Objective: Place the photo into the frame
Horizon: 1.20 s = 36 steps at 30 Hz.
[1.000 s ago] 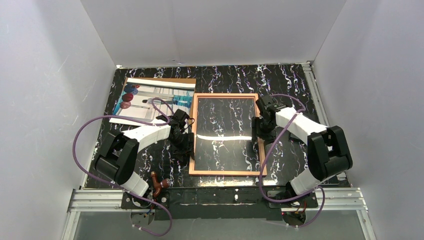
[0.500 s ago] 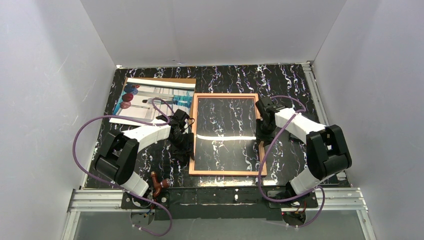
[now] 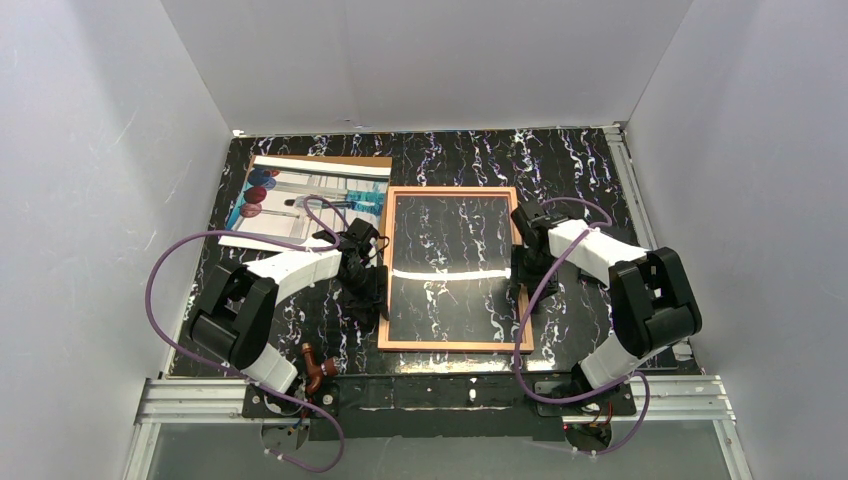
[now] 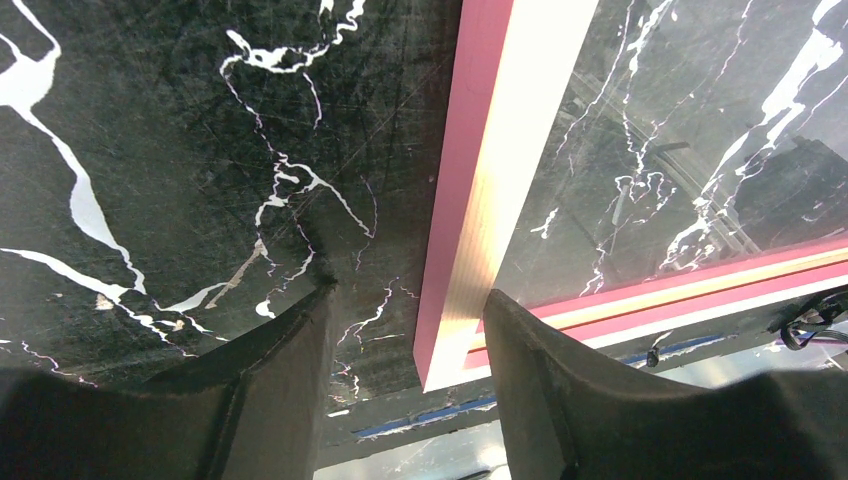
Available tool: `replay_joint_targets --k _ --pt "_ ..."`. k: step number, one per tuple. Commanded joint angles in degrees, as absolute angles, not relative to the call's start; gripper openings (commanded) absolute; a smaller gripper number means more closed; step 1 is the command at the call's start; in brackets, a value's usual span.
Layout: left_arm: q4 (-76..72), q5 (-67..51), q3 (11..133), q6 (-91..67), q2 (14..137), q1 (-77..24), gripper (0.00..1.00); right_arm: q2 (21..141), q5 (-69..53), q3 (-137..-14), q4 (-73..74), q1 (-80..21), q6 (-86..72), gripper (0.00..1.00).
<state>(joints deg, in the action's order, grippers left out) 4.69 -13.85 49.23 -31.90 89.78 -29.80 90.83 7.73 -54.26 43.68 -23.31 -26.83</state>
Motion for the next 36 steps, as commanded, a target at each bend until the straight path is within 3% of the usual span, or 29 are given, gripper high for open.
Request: replay_joint_targets --k 1,7,10,14,22,28,36 --pt "11.4 -13.1 49.7 -31.1 90.6 -30.1 0.53 90.0 7.5 -53.3 43.2 -23.3 -26.9 0.62" --pt "11.4 -13.1 49.6 -31.0 90.5 -30.1 0.53 90.4 7.2 -51.9 42.1 -23.1 -27.4 0.50" --pt "11.4 -13.1 49.7 -31.0 90.6 -30.1 0.52 90.4 7.6 -51.1 41.9 -23.1 -27.7 0.33" --pt "11.4 -13.2 49.7 -31.0 90.6 -30.1 0.52 90.1 8.6 -50.9 42.3 -23.1 -27.9 0.31" --pt "11.5 -13.2 49.8 -31.0 90.6 -30.1 0.52 90.3 11.2 -51.5 43.6 -23.1 -27.8 0.11" --pt "11.7 -12.9 49.8 -30.8 90.4 -30.1 0.52 89.4 10.7 -51.6 43.8 -23.2 -27.5 0.01" --pt "11.8 -12.7 49.6 -31.0 89.8 -30.1 0.52 87.0 9.7 -51.7 44.0 -23.1 -27.8 0.01"
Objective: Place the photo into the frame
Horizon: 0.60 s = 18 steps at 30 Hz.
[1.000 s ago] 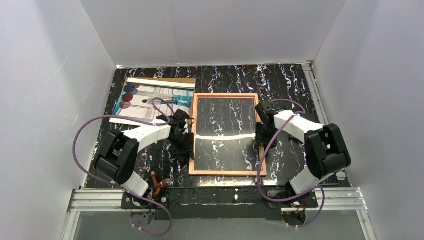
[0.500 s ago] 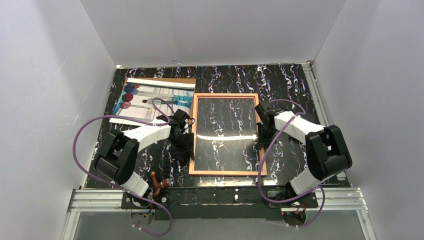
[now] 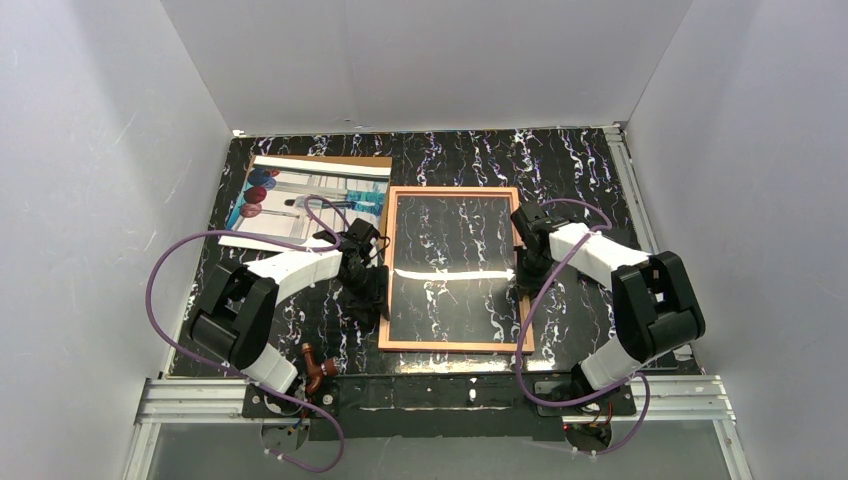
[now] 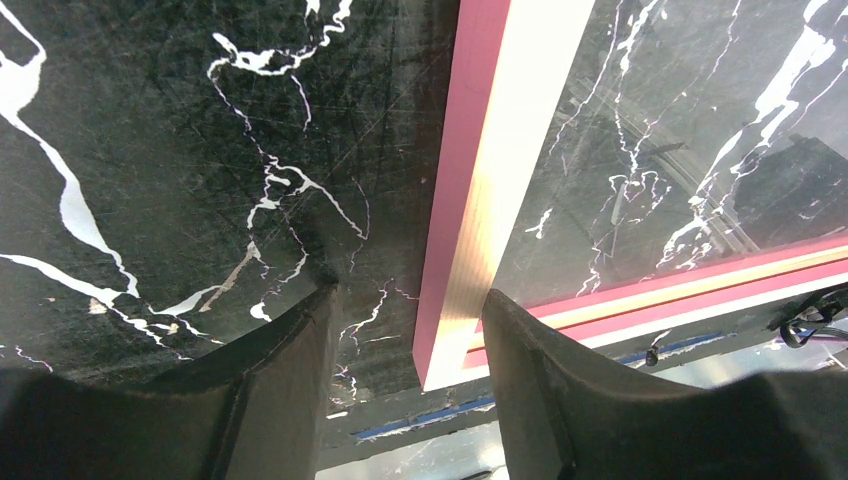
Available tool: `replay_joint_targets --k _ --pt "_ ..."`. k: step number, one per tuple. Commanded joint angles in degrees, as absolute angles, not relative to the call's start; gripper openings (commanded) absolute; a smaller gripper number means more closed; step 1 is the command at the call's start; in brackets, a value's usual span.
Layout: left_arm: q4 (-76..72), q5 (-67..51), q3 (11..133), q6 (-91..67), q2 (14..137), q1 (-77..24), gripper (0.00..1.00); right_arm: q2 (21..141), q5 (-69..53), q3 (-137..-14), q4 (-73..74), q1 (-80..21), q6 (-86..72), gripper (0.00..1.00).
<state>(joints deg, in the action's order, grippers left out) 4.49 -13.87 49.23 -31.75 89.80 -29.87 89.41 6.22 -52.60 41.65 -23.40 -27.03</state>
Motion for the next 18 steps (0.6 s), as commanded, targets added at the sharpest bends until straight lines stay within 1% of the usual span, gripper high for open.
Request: replay_joint_targets --k 1,4,8,10,14,16,18 --pt "11.8 -12.7 49.6 -31.1 89.5 -30.1 0.52 86.6 8.6 -51.6 43.6 -22.9 -27.7 0.01" --pt "11.8 -12.4 49.6 -31.2 88.8 -30.1 0.52 85.7 5.3 -51.1 42.5 -22.1 -27.6 0.02" --pt "11.6 -12.6 49.7 -31.4 88.5 -30.1 0.53 84.4 1.4 -50.8 41.4 -21.0 -27.3 0.36" --pt "11.5 -12.7 49.9 -31.4 88.6 -30.1 0.53 83.3 0.5 -50.6 41.2 -20.3 -27.3 0.49" --pt "10.8 -13.1 49.7 -31.7 88.0 -30.0 0.53 80.9 -3.9 -50.5 40.7 -18.9 -27.7 0.60" --pt "10.6 -13.1 49.4 -31.8 87.6 -29.8 0.53 79.7 -4.7 -50.5 40.7 -18.4 -27.8 0.63" --pt "10.7 -13.2 49.1 -31.9 86.9 -29.4 0.53 78.6 -4.6 -50.9 41.4 -18.3 -27.9 0.64"
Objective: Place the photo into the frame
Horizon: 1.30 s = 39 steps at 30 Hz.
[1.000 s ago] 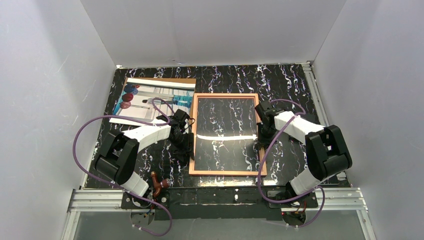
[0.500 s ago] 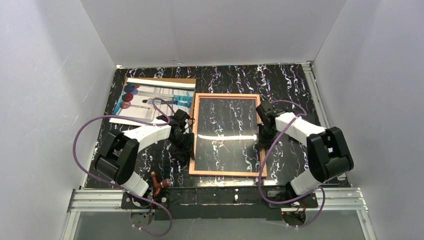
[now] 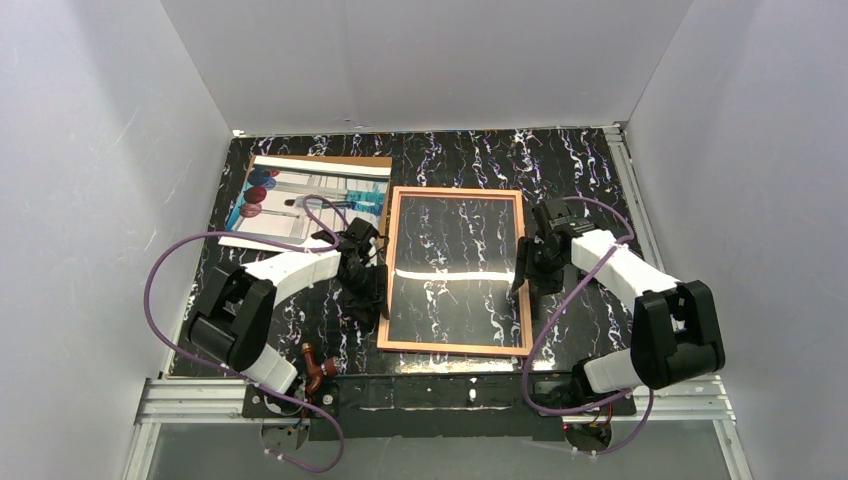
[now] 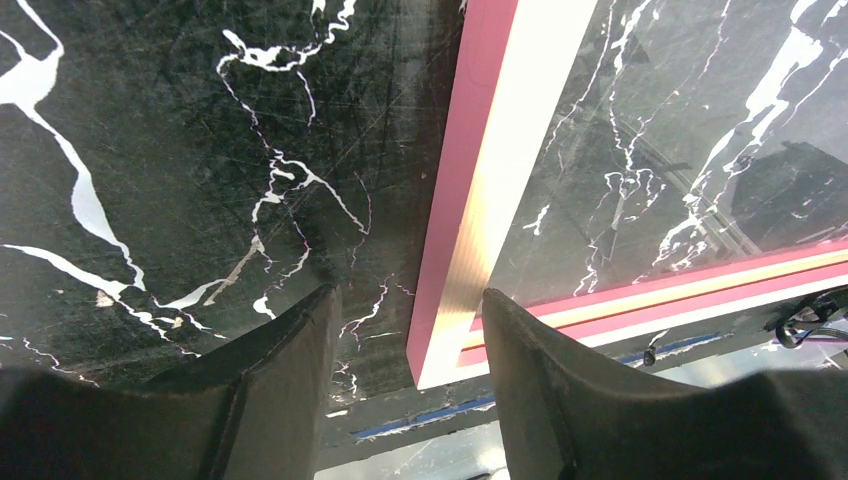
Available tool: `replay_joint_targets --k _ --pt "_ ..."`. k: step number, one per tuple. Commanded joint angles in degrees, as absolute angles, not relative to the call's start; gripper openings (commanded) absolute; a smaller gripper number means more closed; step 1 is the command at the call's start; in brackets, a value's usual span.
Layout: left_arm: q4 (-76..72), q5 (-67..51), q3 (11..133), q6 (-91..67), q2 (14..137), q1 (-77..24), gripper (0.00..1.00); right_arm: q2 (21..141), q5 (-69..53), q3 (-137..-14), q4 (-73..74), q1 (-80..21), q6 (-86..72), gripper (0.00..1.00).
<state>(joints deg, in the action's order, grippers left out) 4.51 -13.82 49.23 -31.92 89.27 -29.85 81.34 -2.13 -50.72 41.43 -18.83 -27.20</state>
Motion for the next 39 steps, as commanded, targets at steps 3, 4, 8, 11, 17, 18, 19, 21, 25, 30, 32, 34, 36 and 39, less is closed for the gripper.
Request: replay_joint_targets --k 3,4,8,11,17,18,19,21,25,30,32,34,36,39 --pt "10.6 -13.4 48.3 -32.0 85.7 -28.1 0.53 77.7 -4.5 -51.9 43.2 -18.3 -27.9 0.64" --pt "10.5 -13.6 47.8 -32.1 85.2 -27.4 0.54 77.5 -4.6 -52.1 43.7 -18.4 -27.9 0.64" --pt "9.6 -15.6 46.4 -32.9 82.5 -24.6 0.58 77.2 -4.0 -52.1 44.6 -19.9 -28.4 0.65" --pt "7.8 -18.1 44.9 -34.1 81.0 -22.4 0.60 78.1 -3.1 -51.8 44.5 -21.1 -29.0 0.65" --pt "4.6 -22.2 43.0 -35.4 80.8 -20.4 0.59 80.2 -3.4 -52.3 42.2 -21.4 -29.7 0.66" --pt "4.2 -22.5 42.8 -35.5 81.1 -20.3 0.59 80.4 -3.7 -52.7 41.7 -21.3 -29.7 0.68" --pt "3.8 -22.8 42.7 -35.6 81.3 -20.3 0.58 80.8 -3.9 -53.1 41.3 -21.3 -29.7 0.69" --pt "3.3 -23.2 42.7 -35.5 82.0 -20.3 0.57 81.7 -3.9 -54.3 41.0 -21.1 -29.9 0.71" --pt "3.0 -23.3 42.6 -35.7 83.4 -20.3 0.54 83.8 -3.9 -56.6 41.2 -20.2 -29.8 0.73" --pt "3.3 -22.0 42.5 -35.1 84.3 -20.8 0.52 86.1 0.4 -59.2 42.4 -18.9 -28.5 0.78" --pt "4.0 -21.2 43.0 -34.7 84.7 -21.4 0.51 88.2 3.3 -61.1 43.3 -18.8 -27.6 0.80" --pt "5.2 -20.1 43.7 -33.9 85.3 -22.2 0.51 90.7 4.1 -62.6 43.5 -18.3 -26.7 0.81" --pt "5.8 -19.4 44.2 -33.4 86.0 -23.0 0.51 92.8 3.0 -63.4 42.7 -17.3 -26.0 0.81" --pt "5.8 -19.2 44.6 -33.5 87.0 -23.5 0.51 96.2 -1.6 -64.1 41.2 -15.3 -25.5 0.80"
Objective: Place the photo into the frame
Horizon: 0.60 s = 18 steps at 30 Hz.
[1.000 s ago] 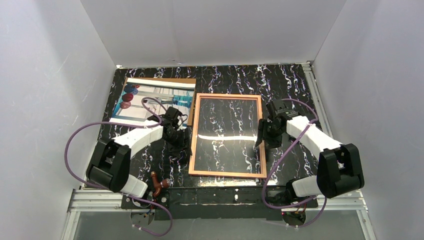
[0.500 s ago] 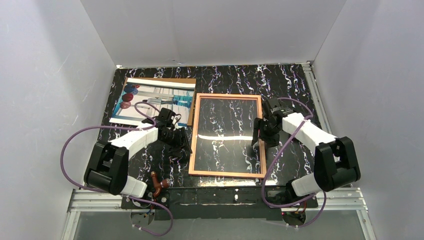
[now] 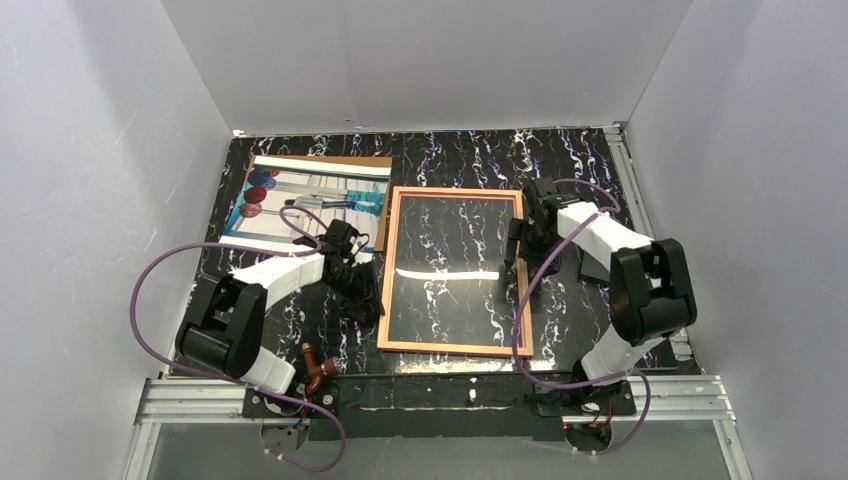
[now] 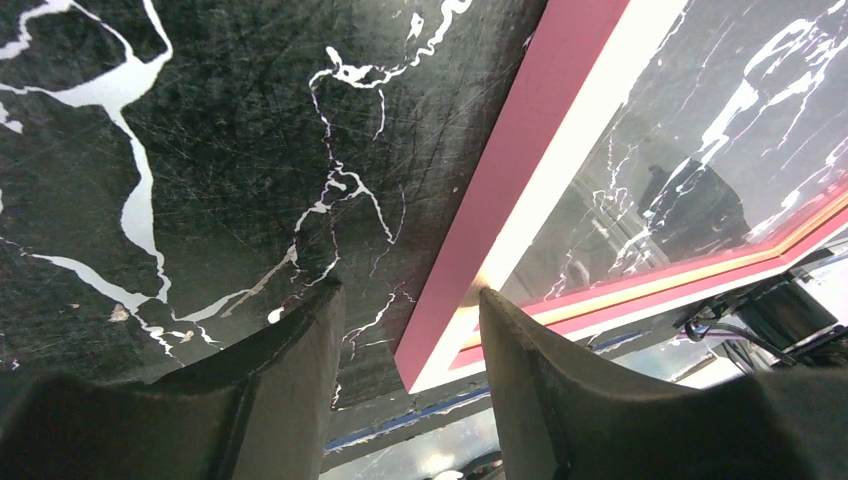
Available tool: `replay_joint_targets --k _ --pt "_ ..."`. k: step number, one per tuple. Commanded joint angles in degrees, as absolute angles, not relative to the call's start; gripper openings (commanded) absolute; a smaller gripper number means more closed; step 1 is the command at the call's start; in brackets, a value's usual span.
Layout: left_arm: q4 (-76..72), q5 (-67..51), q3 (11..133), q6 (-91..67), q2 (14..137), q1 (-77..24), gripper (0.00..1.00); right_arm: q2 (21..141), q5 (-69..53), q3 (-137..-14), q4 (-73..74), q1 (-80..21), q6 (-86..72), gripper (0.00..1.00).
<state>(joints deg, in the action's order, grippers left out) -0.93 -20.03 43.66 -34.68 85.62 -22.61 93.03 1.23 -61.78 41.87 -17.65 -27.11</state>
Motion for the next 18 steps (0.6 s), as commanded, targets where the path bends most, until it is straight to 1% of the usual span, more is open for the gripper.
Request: replay_joint_targets --k 1,5,7,10,12,13,16,17,18 --pt "5.8 -19.4 44.6 -33.6 87.2 -23.7 0.50 96.8 -3.0 -64.0 40.6 -14.4 -25.4 0.80" --pt "5.7 -19.5 44.8 -33.6 88.0 -23.9 0.50 97.9 -10.1 -61.7 35.9 -10.5 -24.8 0.77" --pt "5.7 -19.5 44.8 -33.5 88.1 -24.0 0.50 98.4 -12.4 -61.1 35.0 -9.3 -24.2 0.73" --pt "5.5 -19.4 44.8 -33.5 88.3 -24.2 0.50 98.9 -13.5 -60.5 34.3 -8.6 -23.1 0.59" --pt "5.5 -19.4 44.9 -33.6 88.5 -24.3 0.50 99.3 -13.5 -60.4 34.1 -8.6 -22.4 0.44" --pt "5.5 -19.4 44.9 -33.6 88.6 -24.3 0.50 99.5 -13.6 -60.3 34.1 -8.5 -22.2 0.42" --pt "5.5 -19.4 45.0 -33.6 88.6 -24.5 0.50 99.8 -13.5 -60.4 34.1 -8.5 -21.6 0.41" --pt "5.5 -19.4 45.0 -33.5 88.6 -24.5 0.50 99.8 -12.9 -60.5 34.4 -8.5 -21.5 0.38" --pt "5.5 -19.3 45.0 -33.5 88.5 -24.5 0.50 99.6 -12.4 -60.6 34.7 -8.5 -21.4 0.34"
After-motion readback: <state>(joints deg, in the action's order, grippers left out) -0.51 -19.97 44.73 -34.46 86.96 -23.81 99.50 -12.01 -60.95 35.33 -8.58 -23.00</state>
